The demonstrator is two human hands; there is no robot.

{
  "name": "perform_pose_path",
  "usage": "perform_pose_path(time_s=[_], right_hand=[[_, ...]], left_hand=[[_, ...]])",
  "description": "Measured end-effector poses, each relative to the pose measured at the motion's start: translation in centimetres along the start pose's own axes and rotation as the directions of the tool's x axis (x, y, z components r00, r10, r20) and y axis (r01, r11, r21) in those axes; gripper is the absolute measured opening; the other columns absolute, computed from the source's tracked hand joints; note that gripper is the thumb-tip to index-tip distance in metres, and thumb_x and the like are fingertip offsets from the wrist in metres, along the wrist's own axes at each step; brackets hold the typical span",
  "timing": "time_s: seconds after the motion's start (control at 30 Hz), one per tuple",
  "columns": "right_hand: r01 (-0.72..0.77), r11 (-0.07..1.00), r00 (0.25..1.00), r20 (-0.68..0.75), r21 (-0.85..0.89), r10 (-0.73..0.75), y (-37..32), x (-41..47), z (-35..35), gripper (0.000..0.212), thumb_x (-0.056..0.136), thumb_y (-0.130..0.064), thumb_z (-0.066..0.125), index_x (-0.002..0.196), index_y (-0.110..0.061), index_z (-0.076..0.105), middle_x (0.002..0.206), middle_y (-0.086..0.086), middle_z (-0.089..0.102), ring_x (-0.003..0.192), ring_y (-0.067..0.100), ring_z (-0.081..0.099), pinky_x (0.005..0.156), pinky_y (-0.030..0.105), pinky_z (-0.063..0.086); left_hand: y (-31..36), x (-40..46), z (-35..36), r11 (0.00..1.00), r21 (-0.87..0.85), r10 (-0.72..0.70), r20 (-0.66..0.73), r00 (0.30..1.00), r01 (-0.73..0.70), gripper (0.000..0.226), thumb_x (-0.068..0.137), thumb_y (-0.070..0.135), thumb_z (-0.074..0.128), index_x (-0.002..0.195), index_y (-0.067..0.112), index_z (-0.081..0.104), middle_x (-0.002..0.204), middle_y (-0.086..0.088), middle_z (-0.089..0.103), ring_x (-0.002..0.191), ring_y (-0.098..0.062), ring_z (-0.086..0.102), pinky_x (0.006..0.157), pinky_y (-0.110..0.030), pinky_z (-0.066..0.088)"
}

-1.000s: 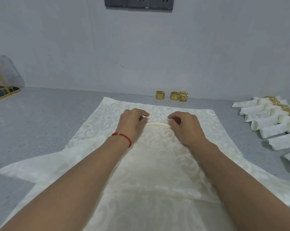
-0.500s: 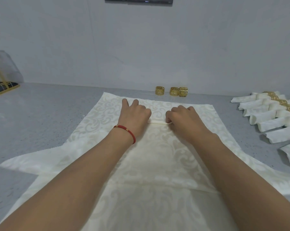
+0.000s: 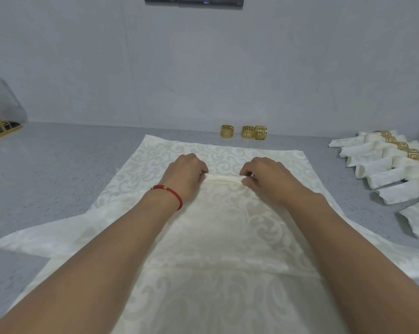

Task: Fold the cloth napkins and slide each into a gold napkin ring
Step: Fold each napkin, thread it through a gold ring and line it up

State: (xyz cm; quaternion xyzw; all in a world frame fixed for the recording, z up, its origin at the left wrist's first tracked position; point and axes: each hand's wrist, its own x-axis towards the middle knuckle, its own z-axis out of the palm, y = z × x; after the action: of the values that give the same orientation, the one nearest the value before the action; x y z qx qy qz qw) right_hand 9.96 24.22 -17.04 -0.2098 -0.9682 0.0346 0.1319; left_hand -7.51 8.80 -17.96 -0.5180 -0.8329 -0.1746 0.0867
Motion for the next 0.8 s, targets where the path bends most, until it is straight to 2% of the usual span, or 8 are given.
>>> perform_pose_path(time_s=[0.2,0.33,0.43,0.5,0.6,0.7,0.73,0.8], right_hand=[[0.059,0.984,0.994,-0.075,-0.168,-0.073,-1.3,-0.3,-0.5,0.012,0.094,-0.011,0.058,0.094,-0.022,0.053,0.097,-0.002,0.060,0.091,0.023,0.054,0.073,0.034,0.035],[0.175,0.899,0.979,-0.024,-0.401,-0.201,-3.3,-1.2,-0.6,0.015,0.094,-0.010,0.056,0.109,-0.015,0.056,0.104,0.004,0.058,0.100,0.028,0.056,0.075,0.035,0.030],[0.161,0.932,0.987,0.068,-0.325,-0.147,-3.4,-1.9,-1.4,0.015,0.097,-0.006,0.049,0.108,-0.014,0.056,0.109,0.003,0.056,0.100,0.026,0.056,0.078,0.033,0.035],[0.039,0.997,0.999,0.022,-0.059,-0.037,-2.3,-2.4,-1.4,0.018,0.099,-0.007,0.049,0.107,-0.012,0.065,0.108,0.004,0.061,0.099,0.024,0.059,0.082,0.034,0.045],[-0.129,0.944,0.979,-0.113,0.302,0.170,-0.8,-3.3,-0.4,0.022,0.102,-0.016,0.056,0.115,-0.009,0.073,0.109,0.007,0.069,0.096,0.021,0.062,0.087,0.029,0.045],[-0.162,0.963,0.975,-0.113,0.216,0.189,0.0,-3.1,0.6,0.021,0.098,-0.023,0.063,0.098,-0.006,0.077,0.097,0.009,0.075,0.100,0.032,0.060,0.092,0.040,0.045],[-0.176,0.970,0.973,-0.119,0.168,0.198,0.0,-3.1,0.5,0.018,0.098,-0.025,0.063,0.093,-0.015,0.078,0.094,0.000,0.074,0.101,0.028,0.055,0.090,0.042,0.042],[-0.161,0.979,0.976,-0.129,0.126,0.177,-0.3,-3.2,0.1,0.014,0.099,-0.028,0.062,0.090,-0.026,0.073,0.093,-0.012,0.068,0.100,0.019,0.052,0.088,0.041,0.034]], left_hand=[[1.8,-0.5,-1.5,0.943,0.324,0.080,0.004,0.997,-0.077,0.015,0.091,0.009,0.052,0.088,0.023,0.052,0.090,0.004,0.053,0.096,-0.023,0.047,0.077,-0.034,0.030],[2.9,-1.6,-2.6,0.862,0.471,0.172,0.077,0.982,-0.188,0.027,0.083,-0.004,0.054,0.080,0.020,0.043,0.080,0.003,0.042,0.081,-0.022,0.039,0.078,-0.038,0.026],[2.1,-2.1,-2.0,0.926,0.342,0.141,0.075,0.987,-0.158,0.018,0.085,-0.001,0.051,0.080,0.016,0.055,0.086,0.001,0.052,0.082,-0.023,0.054,0.074,-0.035,0.033],[1.4,-2.4,-1.6,0.993,0.112,0.045,-0.002,0.999,-0.044,0.022,0.088,0.004,0.054,0.094,0.017,0.071,0.093,-0.001,0.067,0.088,-0.025,0.064,0.074,-0.037,0.047],[0.6,-2.8,-1.2,0.987,-0.138,-0.095,-0.120,0.988,0.079,0.022,0.092,0.010,0.058,0.098,0.022,0.076,0.090,-0.002,0.071,0.089,-0.025,0.063,0.079,-0.034,0.050],[0.0,-2.6,-0.7,0.991,-0.129,-0.044,-0.095,0.995,0.031,0.026,0.085,0.000,0.055,0.066,0.016,0.052,0.071,-0.003,0.048,0.070,-0.021,0.046,0.063,-0.028,0.037],[-0.1,-2.6,-0.6,0.991,-0.132,-0.024,-0.095,0.995,0.012,0.033,0.086,-0.001,0.056,0.066,0.025,0.058,0.075,-0.001,0.044,0.072,-0.020,0.044,0.062,-0.027,0.034],[-0.3,-2.7,-0.6,0.994,-0.105,0.006,-0.102,0.995,-0.017,0.016,0.093,0.008,0.059,0.085,0.016,0.071,0.088,0.002,0.047,0.084,-0.019,0.047,0.070,-0.028,0.037]])
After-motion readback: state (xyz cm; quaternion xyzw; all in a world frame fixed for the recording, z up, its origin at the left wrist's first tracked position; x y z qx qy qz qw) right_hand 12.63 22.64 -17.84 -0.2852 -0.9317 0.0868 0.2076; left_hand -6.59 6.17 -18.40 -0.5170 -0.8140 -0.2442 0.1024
